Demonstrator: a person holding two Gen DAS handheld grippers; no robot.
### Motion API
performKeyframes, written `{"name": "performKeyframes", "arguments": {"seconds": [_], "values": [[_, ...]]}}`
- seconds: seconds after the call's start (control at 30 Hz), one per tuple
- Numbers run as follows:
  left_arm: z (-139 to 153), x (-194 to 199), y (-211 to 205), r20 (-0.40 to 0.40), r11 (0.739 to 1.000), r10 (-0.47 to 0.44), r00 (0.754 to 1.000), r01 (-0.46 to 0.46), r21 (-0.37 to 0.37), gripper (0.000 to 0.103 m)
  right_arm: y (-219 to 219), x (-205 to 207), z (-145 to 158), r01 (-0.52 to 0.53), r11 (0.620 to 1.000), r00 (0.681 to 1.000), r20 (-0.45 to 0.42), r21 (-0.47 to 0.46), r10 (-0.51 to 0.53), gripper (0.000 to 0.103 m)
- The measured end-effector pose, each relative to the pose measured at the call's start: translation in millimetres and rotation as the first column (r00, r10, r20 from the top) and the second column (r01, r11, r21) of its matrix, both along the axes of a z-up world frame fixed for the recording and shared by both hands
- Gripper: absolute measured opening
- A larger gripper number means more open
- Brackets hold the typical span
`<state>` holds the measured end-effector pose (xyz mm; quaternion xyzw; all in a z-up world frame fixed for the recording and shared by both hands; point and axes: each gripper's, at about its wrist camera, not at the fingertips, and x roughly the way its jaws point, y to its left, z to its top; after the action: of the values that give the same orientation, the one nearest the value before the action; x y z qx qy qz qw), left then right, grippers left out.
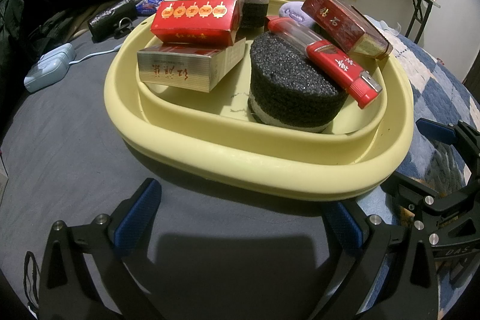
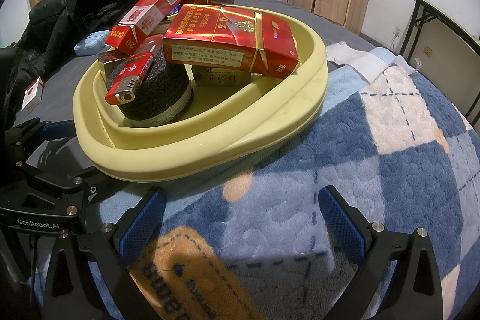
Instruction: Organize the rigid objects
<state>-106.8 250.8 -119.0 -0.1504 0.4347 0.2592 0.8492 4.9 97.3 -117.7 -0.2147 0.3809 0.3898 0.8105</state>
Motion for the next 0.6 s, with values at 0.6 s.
{"name": "performKeyframes", "arguments": {"seconds": [0.6], "values": [[0.4,0.1,-0.2,0.0,1.0,0.0,1.0,0.0,0.0,0.103,-0.1,0.0,0.0,0.0,1.0,1.0,0.0,0.0,0.0,0.103]]}}
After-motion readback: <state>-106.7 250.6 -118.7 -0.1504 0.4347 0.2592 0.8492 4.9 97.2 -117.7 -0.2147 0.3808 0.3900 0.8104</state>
